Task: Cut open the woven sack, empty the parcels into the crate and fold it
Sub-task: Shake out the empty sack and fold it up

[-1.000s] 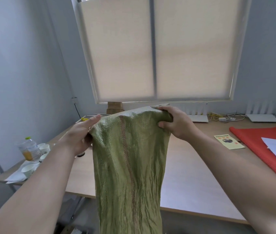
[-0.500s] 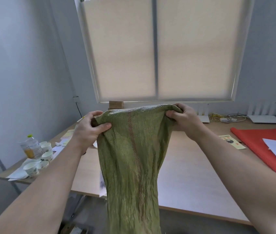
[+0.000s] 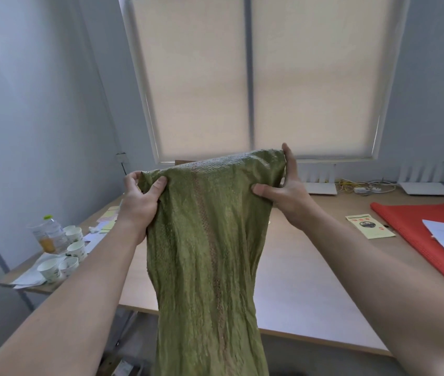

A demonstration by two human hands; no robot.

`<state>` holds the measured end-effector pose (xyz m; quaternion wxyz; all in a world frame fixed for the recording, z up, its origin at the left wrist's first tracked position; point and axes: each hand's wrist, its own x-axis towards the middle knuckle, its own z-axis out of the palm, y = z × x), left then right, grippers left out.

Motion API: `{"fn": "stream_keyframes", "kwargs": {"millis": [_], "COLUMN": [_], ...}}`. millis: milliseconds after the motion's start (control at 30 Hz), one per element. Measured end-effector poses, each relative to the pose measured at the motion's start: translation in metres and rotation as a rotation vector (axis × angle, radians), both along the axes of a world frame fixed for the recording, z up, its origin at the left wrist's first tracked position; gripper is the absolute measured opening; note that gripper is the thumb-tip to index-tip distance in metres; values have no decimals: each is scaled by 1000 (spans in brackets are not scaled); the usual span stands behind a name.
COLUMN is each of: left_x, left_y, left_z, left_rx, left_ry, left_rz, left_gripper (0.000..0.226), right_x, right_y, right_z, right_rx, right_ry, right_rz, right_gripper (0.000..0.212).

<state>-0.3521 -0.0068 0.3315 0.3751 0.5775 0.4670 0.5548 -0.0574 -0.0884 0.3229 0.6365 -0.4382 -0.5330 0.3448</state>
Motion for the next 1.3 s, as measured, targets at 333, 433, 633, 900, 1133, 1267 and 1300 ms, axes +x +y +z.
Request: {"fn": "stream_keyframes", "kwargs": {"millis": [333,433,633,900,1133,1267,1300], "left_x": [-4,-5,-8,-15,-16,-17,-17], "left_y": [-9,-11,-15,-2,-4,-3,-3], "left_z": [2,1,0,-11,-8,-2,0], "left_rx": [-48,-52,-87,-90,-189,-201,-225], "left_ry": [-168,-206,-103,-4,-128,-73,-81], "left_rz": [-217,-389,-516,-335,-362,-288,-277], "left_gripper": [93,117,95,72,49,48,50], "right_x": [-4,-2,6,11,10,7,8], "right_y": [17,20,23,-1,-4,2,4], "right_z": [-1,5,21,31,25,22,20], "right_rx": [-82,-158,-209,-178,-87,-18,-5], "right_ry": [90,-23,71,244,-102,-127,-121], "right_rz": [-161,-260,-102,211,121,-42,-80], "right_gripper": [74,72,57,93,95,62,51]}}
